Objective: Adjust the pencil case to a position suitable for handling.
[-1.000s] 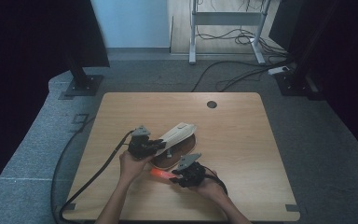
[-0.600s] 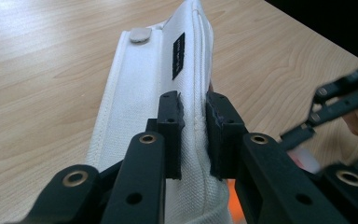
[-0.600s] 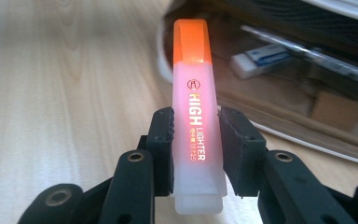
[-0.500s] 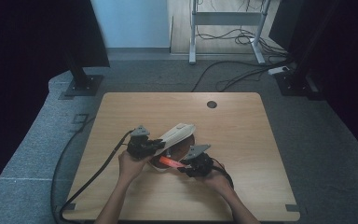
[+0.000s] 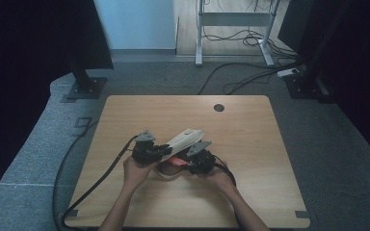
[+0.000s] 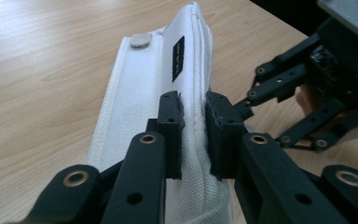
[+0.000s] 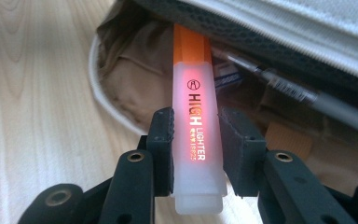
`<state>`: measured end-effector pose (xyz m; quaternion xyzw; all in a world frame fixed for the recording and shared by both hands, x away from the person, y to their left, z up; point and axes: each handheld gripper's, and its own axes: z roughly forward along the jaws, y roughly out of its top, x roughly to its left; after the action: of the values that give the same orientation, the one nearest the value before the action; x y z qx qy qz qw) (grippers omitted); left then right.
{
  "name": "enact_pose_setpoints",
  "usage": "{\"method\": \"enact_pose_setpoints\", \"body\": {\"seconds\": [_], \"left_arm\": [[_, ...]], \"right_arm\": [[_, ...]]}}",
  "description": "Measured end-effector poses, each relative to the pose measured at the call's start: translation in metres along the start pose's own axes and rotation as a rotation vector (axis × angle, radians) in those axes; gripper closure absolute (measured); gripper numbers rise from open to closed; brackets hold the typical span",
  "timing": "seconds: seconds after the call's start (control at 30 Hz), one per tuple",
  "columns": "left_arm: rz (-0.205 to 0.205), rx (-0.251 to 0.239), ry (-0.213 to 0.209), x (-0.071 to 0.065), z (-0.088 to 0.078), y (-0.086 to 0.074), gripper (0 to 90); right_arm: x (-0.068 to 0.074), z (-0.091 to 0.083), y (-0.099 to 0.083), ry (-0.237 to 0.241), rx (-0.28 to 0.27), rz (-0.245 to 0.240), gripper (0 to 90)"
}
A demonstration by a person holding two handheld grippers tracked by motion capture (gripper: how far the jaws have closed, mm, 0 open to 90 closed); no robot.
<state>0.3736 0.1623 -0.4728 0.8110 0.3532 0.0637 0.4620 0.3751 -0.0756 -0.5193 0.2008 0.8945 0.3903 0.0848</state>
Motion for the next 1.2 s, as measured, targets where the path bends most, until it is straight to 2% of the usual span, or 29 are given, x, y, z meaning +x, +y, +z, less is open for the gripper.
{"method": "enact_pose_setpoints", "body": {"seconds": [0.27, 0.4, 0.5, 0.67, 0.9, 1.07, 1.2], "left_arm": [[-0.009, -0.004, -0.024, -0.003, 0.001, 0.001, 77.2], [0.000, -0.001, -0.001, -0.002, 0.002, 0.001, 77.2], [-0.005, -0.004, -0.006, -0.001, 0.001, 0.000, 77.2], [-0.010, -0.010, -0.009, 0.000, 0.001, -0.002, 77.2], [-0.015, -0.015, -0.008, 0.001, 0.002, -0.002, 77.2], [-0.016, -0.017, -0.010, 0.001, 0.002, -0.002, 77.2], [-0.018, -0.013, -0.012, 0.001, 0.002, -0.002, 77.2]], "right_arm": [[-0.006, 0.008, 0.009, -0.025, -0.008, -0.007, 64.9], [-0.010, 0.014, 0.011, -0.027, -0.006, 0.000, 64.8], [-0.012, 0.015, 0.009, -0.015, -0.010, 0.010, 63.7], [-0.013, 0.006, 0.002, -0.027, -0.030, 0.033, 57.3], [-0.009, -0.014, -0.010, -0.054, -0.047, 0.061, 55.1], [-0.006, -0.013, -0.019, -0.056, -0.023, 0.066, 57.3], [-0.011, -0.008, -0.023, -0.076, -0.010, 0.082, 61.1]]}}
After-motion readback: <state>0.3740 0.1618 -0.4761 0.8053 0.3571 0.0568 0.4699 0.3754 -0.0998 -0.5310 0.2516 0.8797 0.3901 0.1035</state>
